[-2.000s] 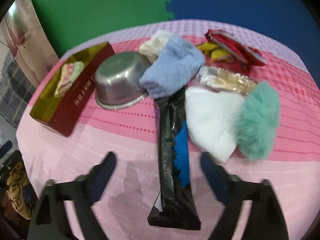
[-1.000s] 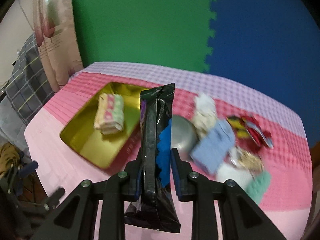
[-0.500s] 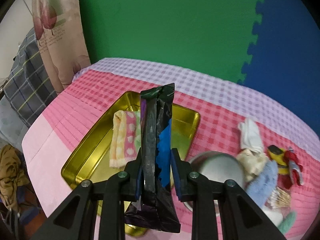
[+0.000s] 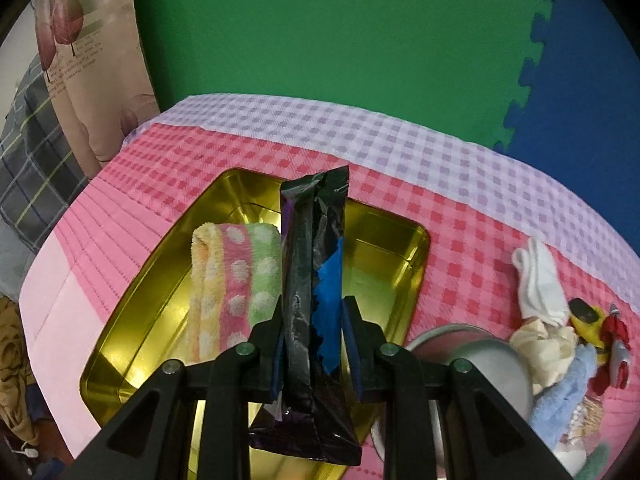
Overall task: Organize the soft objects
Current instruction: 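Lower the snack bag into the tin box and open the right gripper, then grasp the white sock with the left gripper and lift it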
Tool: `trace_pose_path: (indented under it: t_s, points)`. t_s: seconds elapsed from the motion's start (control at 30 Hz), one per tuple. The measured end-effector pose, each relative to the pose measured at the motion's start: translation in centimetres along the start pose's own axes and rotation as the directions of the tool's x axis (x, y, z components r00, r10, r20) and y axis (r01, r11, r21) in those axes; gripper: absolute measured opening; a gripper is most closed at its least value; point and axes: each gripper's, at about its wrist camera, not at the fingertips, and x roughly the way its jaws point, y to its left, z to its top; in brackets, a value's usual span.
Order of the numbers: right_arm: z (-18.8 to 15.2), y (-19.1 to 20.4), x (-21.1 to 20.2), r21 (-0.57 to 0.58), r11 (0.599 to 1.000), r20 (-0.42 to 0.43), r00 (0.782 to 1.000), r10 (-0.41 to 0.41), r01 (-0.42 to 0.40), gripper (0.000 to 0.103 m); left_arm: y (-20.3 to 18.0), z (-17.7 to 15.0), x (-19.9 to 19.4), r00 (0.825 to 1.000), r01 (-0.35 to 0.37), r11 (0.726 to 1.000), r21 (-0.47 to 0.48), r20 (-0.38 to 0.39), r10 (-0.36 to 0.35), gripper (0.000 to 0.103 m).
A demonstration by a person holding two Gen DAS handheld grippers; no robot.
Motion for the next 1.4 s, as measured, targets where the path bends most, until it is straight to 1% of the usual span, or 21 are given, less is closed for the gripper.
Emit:
trace_pose_path:
  t_s: [0.07, 0.1, 0.13, 0.2, 0.3, 0.4, 0.5, 0.57, 0.63, 0.7, 0.73, 0.8, 0.87, 0.93, 1.03, 1.07, 1.1, 1.13, 1.23, 1.27, 1.4]
  points:
    - [0.2, -0.1, -0.1, 0.011, 1.000, 0.021, 1.000, 0.002, -0.002, 0.029, 0.1, 0.0, 0.2, 1.000, -0.004, 1.000, -0.002, -0.009, 0.004, 0.089]
    - [0.2, -0.1, -0.2, 0.013, 1.000, 0.033, 0.999, 0.000, 0.000, 0.038, 0.2, 0.0, 0.3, 1.000, -0.005, 1.000, -0.003, -0.012, 0.004, 0.089]
    - [0.2, -0.2, -0.7, 0.016, 1.000, 0.058, 0.998, -0.004, 0.003, 0.049, 0.2, -0.1, 0.4, 1.000, -0.005, 1.000, -0.005, -0.016, 0.005, 0.089]
    - [0.3, -0.2, -1.6, 0.018, 1.000, 0.104, 0.995, -0.003, 0.001, 0.056, 0.2, -0.1, 0.6, 1.000, -0.005, 1.000, -0.008, -0.026, 0.004, 0.089]
    - [-0.1, -1.0, -3.9, 0.029, 0.999, 0.187, 0.982, 0.010, -0.015, 0.056, 0.1, -0.2, 0.8, 0.999, -0.006, 1.000, -0.006, -0.041, 0.006, 0.089]
    - [-1.5, -3.1, -6.8, 0.067, 0.998, 0.267, 0.964, 0.002, -0.020, 0.056, -0.1, -0.3, 0.5, 1.000, -0.012, 1.000, 0.006, -0.026, 0.012, 0.089]
    - [-4.5, -6.2, -9.6, 0.107, 0.994, 0.310, 0.950, -0.045, 0.013, 0.058, -0.5, -0.4, 0.3, 1.000, -0.010, 1.000, 0.022, -0.020, 0.010, 0.089]
    - [-7.2, -8.9, -11.3, 0.139, 0.987, 0.316, 0.941, -0.119, 0.077, 0.061, -0.8, -0.6, 0.4, 1.000, -0.004, 0.999, 0.036, -0.027, 0.005, 0.089]
    - [-10.6, -12.5, -12.6, 0.191, 0.969, 0.299, 0.931, -0.211, 0.158, 0.064, -1.2, -0.7, 0.4, 0.999, 0.006, 0.999, 0.048, -0.036, -0.005, 0.089]
    - [-13.0, -15.5, -13.2, 0.226, 0.947, 0.262, 0.922, -0.286, 0.230, 0.065, -1.6, -0.9, 0.3, 0.998, 0.037, 0.998, 0.053, -0.045, -0.035, 0.089]
    - [-14.7, -18.0, -13.5, 0.248, 0.921, 0.228, 0.906, -0.356, 0.299, 0.065, -1.9, -0.9, 0.1, 0.997, 0.064, 0.996, 0.055, -0.049, -0.061, 0.089]
    - [-17.1, -22.0, -13.8, 0.291, 0.876, 0.168, 0.880, -0.444, 0.386, 0.065, -2.5, -0.7, -0.3, 0.994, 0.104, 0.993, 0.061, -0.051, -0.101, 0.089]
    - [-19.0, -25.4, -14.1, 0.334, 0.840, 0.122, 0.863, -0.489, 0.429, 0.065, -3.4, -0.2, -0.9, 0.989, 0.143, 0.987, 0.071, -0.051, -0.139, 0.089]
    - [-20.9, -28.9, -14.1, 0.364, 0.792, 0.064, 0.835, -0.547, 0.491, 0.065, -4.5, 0.8, -1.4, 0.982, 0.188, 0.978, 0.087, -0.047, -0.184, 0.089]
    - [-22.9, -32.2, -13.5, 0.383, 0.746, 0.005, 0.806, -0.592, 0.545, 0.065, -6.9, 3.6, -1.7, 0.972, 0.235, 0.965, 0.119, -0.050, -0.230, 0.089]
    - [-23.5, -33.2, -13.4, 0.395, 0.735, -0.011, 0.803, -0.596, 0.551, 0.065, -7.6, 4.5, -1.6, 0.968, 0.250, 0.960, 0.129, -0.053, -0.245, 0.090]
    - [-24.1, -34.1, -13.3, 0.418, 0.728, -0.025, 0.808, -0.589, 0.543, 0.065, -8.4, 5.6, -1.4, 0.964, 0.263, 0.955, 0.137, -0.058, -0.258, 0.090]
    - [-24.4, -34.9, -13.5, 0.453, 0.726, -0.031, 0.823, -0.568, 0.518, 0.065, -9.3, 6.9, -1.1, 0.960, 0.279, 0.950, 0.142, -0.067, -0.272, 0.091]
    - [-24.7, -35.5, -13.9, 0.493, 0.719, -0.013, 0.830, -0.557, 0.490, 0.065, -11.8, 10.4, 0.4, 0.947, 0.319, 0.934, 0.158, -0.092, -0.308, 0.092]
    - [-24.8, -35.6, -13.8, 0.490, 0.720, -0.014, 0.830, -0.557, 0.491, 0.065, -12.8, 11.8, 1.2, 0.943, 0.328, 0.932, 0.157, -0.105, -0.314, 0.092]
    - [-24.7, -34.4, -13.5, 0.447, 0.750, 0.019, 0.833, -0.553, 0.487, 0.067, -16.5, 16.2, 4.8, 0.935, 0.347, 0.921, 0.176, -0.143, -0.325, 0.092]
